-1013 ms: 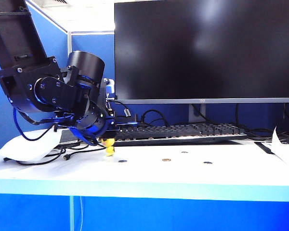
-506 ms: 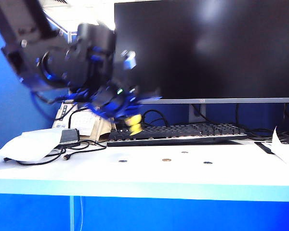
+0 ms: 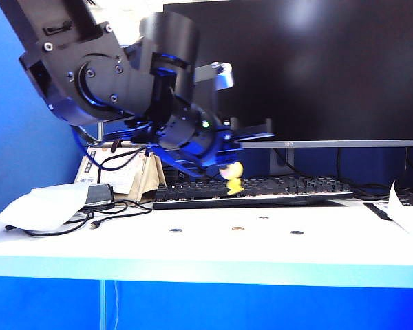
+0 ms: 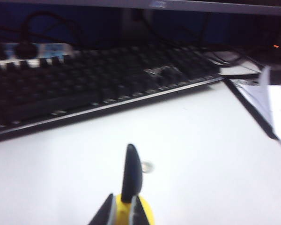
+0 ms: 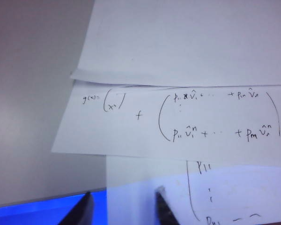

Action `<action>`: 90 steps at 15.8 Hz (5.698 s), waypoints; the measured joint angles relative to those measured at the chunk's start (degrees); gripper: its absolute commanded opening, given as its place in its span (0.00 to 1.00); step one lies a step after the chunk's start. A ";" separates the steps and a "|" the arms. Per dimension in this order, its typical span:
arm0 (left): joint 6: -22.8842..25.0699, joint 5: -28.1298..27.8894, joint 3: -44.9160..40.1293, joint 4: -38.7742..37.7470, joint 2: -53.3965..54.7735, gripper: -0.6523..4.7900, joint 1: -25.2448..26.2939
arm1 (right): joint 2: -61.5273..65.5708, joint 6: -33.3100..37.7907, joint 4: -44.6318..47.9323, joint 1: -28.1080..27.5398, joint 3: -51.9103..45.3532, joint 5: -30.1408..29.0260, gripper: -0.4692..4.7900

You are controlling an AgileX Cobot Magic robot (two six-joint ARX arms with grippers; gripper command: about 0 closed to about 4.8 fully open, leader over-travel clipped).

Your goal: Pick up the doll and place it on the similarly colored coin.

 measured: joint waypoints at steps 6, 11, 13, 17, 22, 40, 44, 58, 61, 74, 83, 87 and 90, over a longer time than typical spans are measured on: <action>0.04 0.87 0.07 -4.98 0.00 0.11 -0.98 | 0.00 0.00 0.00 0.00 0.00 0.00 0.41; 0.72 1.62 0.79 -4.09 3.87 0.11 -0.61 | 0.00 0.00 0.00 0.00 0.00 -0.02 0.41; 1.31 2.23 2.45 -3.23 3.85 0.11 1.27 | 0.00 0.00 0.00 0.00 0.00 0.00 0.41; 2.34 4.81 4.85 -4.42 3.85 0.11 2.16 | 0.00 0.00 0.00 0.00 0.00 0.00 0.41; 2.40 5.38 4.87 -5.84 5.49 0.11 1.77 | 0.00 0.00 0.02 0.00 0.00 -0.02 0.41; 3.48 6.91 4.87 -3.34 7.28 0.11 4.35 | 0.00 0.00 0.02 0.00 0.00 0.00 0.41; 3.48 8.68 7.63 -3.17 8.15 0.11 4.07 | 0.00 0.00 0.02 0.00 0.00 0.00 0.41; 3.48 8.74 7.89 -7.63 8.33 0.11 3.93 | 0.00 0.00 0.02 0.00 0.00 -0.02 0.41; 3.48 8.72 7.89 -7.74 8.33 0.12 3.89 | 0.00 0.00 0.02 0.00 0.00 -0.02 0.41; 3.61 8.76 7.89 -11.02 8.37 0.63 3.85 | 0.00 0.00 0.02 0.00 0.00 0.00 0.41; 9.88 6.23 7.91 -17.46 -11.32 0.75 2.93 | 0.00 -0.02 0.00 0.00 0.00 0.00 0.41; 9.86 5.18 7.80 -36.65 -23.78 0.29 5.01 | 0.00 0.00 0.02 0.00 0.00 -0.02 0.41; 6.69 5.53 -1.75 -42.32 -37.16 0.11 4.61 | 0.00 0.00 0.00 0.00 0.00 0.00 0.41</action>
